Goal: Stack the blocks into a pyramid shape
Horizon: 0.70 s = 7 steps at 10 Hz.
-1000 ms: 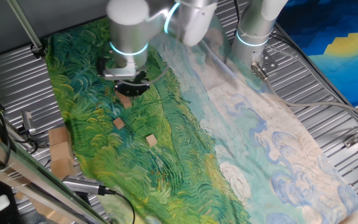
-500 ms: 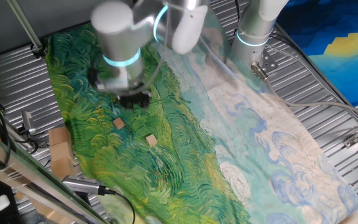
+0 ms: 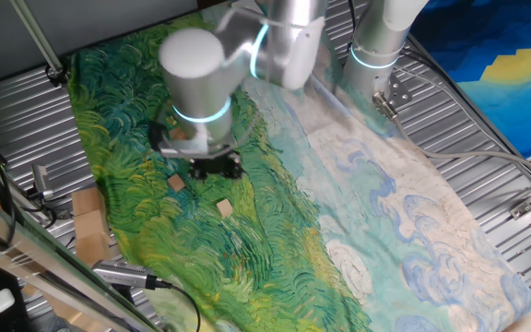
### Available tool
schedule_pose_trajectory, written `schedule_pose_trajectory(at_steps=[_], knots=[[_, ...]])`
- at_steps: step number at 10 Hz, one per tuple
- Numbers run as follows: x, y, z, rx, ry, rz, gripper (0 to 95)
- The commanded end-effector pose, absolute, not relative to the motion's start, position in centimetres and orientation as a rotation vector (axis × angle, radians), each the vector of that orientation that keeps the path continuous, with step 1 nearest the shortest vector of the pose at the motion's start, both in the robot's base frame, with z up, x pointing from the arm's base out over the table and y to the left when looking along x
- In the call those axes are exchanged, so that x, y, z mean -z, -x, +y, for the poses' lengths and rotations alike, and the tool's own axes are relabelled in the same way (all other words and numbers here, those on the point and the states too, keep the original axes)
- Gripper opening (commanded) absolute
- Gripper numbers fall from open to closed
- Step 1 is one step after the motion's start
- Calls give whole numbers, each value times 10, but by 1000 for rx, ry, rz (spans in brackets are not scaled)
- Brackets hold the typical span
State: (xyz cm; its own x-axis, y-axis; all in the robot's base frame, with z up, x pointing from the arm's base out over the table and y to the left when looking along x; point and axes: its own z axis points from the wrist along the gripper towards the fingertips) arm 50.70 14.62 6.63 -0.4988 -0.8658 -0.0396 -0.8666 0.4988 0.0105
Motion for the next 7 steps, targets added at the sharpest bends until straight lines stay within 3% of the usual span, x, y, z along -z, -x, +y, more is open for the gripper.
schedule_pose_trajectory(at_steps=[1,7], knots=[[-60,-508,154,3,1625,2597,760],[-32,-516,176,32,1884,2375,760]])
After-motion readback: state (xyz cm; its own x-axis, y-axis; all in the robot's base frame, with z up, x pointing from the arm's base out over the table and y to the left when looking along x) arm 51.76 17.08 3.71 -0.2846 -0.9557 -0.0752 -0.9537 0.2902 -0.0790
